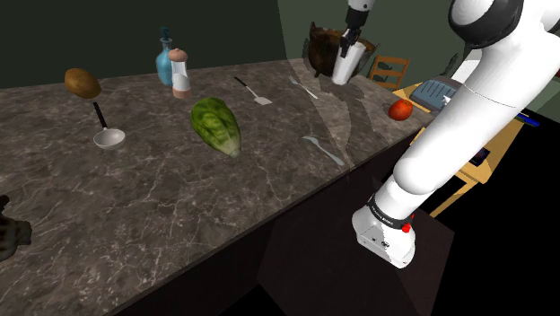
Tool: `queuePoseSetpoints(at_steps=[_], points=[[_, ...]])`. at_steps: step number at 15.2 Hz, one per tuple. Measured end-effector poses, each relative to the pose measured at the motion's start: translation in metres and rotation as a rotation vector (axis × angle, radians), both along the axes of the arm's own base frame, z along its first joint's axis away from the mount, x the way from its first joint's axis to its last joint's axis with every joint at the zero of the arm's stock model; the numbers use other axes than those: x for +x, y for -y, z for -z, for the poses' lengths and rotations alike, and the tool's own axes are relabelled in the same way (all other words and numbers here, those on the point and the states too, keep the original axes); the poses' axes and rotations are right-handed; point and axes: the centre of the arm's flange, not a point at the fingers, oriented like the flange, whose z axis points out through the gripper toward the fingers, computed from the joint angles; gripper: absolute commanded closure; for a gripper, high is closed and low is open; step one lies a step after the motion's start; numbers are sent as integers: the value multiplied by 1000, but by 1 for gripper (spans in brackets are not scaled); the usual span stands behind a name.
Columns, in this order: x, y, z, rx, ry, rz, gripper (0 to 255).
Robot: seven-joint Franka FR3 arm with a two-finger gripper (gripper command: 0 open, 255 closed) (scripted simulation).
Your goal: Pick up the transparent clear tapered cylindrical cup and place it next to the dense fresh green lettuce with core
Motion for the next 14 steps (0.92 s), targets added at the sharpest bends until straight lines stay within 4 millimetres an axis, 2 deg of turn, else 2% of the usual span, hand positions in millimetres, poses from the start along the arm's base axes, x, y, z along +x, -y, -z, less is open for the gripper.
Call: queuePoseSetpoints(at_steps=[14], points=[[0, 0, -73, 0, 0, 0, 255]])
